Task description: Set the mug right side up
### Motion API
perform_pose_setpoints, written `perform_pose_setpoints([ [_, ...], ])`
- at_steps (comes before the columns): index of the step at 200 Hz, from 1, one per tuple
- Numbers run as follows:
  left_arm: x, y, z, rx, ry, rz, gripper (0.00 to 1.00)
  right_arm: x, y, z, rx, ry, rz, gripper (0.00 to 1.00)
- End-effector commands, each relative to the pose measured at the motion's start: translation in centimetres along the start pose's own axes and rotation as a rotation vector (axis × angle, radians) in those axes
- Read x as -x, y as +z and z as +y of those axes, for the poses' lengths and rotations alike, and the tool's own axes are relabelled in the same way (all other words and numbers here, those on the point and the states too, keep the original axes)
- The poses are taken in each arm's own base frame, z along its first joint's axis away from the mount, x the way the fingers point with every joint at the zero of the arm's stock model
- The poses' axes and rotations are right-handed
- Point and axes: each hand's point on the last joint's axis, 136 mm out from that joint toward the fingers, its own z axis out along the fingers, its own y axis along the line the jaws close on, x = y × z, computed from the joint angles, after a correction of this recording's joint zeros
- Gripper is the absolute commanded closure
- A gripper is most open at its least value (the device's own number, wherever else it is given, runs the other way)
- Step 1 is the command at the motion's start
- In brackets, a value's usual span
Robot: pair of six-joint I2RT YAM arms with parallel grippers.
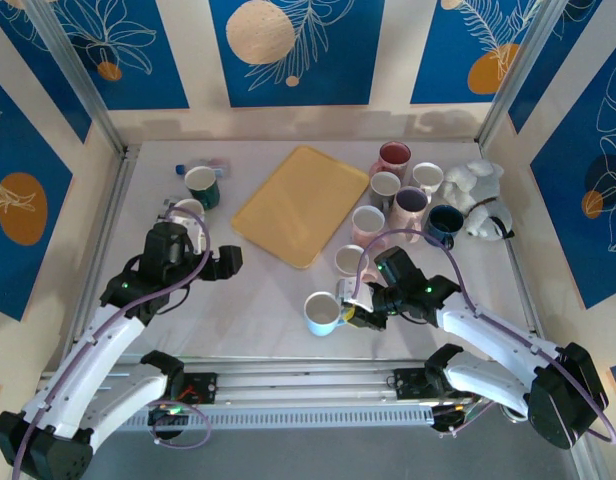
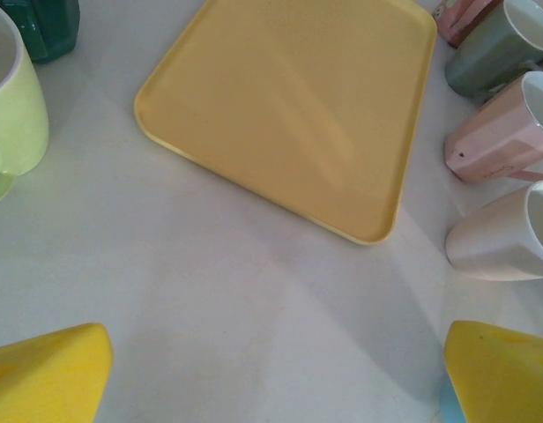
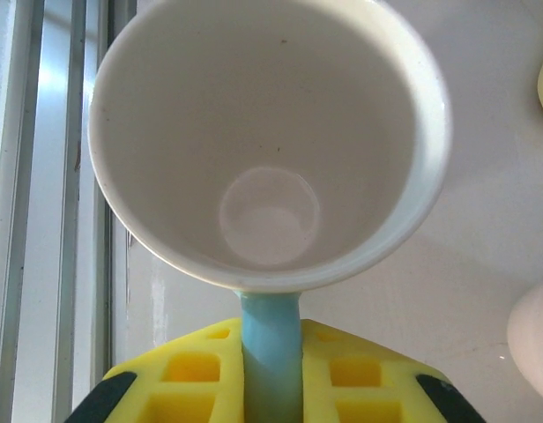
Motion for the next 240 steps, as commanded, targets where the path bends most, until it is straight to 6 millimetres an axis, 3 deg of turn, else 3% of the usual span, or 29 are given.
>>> perform_pose_setpoints([
  [1, 0.4, 0.1, 0.4, 0.008, 0.007, -0.025, 0.03, 1.7, -0.4, 0.0, -0.006, -0.06, -0.077, 0.83],
  [53, 0.3, 0.1, 0.1, -0.008, 0.039, -0.021, 0.03, 1.4, -0.5, 0.0, -0.018, -0.059, -0.07, 0.67],
  [76, 0.2, 0.1, 0.3, -0.001, 0.063, -0.021, 0.03, 2.4, -1.5, -0.2, -0.045, -0.064, -0.099, 0.59],
  [116, 1.0, 0.7, 1.6, 0.06, 0.11, -0.073, 0.0, 7.0, -5.8, -2.2, -0.218, -0.062, -0.294, 0.45],
  [148, 1.5, 1.6, 5.5, 0.252, 0.13, -0.104, 0.0, 10.0, -10.3, -5.4, -0.379, 0.129, -0.499, 0.27],
  [167, 1.4, 2.4, 7.7, 0.34, 0.133, -0.099, 0.0, 10.1, -12.5, -7.7, -0.442, 0.291, -0.541, 0.21],
  [173, 1.4, 2.5, 8.4, 0.37, 0.134, -0.104, 0.0, 10.1, -13.1, -8.4, -0.455, 0.351, -0.555, 0.15],
  [181, 1.4, 2.7, 9.4, 0.412, 0.14, -0.117, 0.0, 9.9, -14.2, -9.5, -0.477, 0.433, -0.573, 0.0],
  [214, 1.6, 2.7, 12.3, 0.502, 0.168, -0.207, 0.0, 8.2, -17.1, -12.6, -0.506, 0.714, -0.637, 0.01],
  [240, 1.5, 3.1, 14.3, 0.524, 0.141, -0.259, 0.0, 6.0, -17.1, -14.2, -0.547, 0.815, -0.618, 0.01],
])
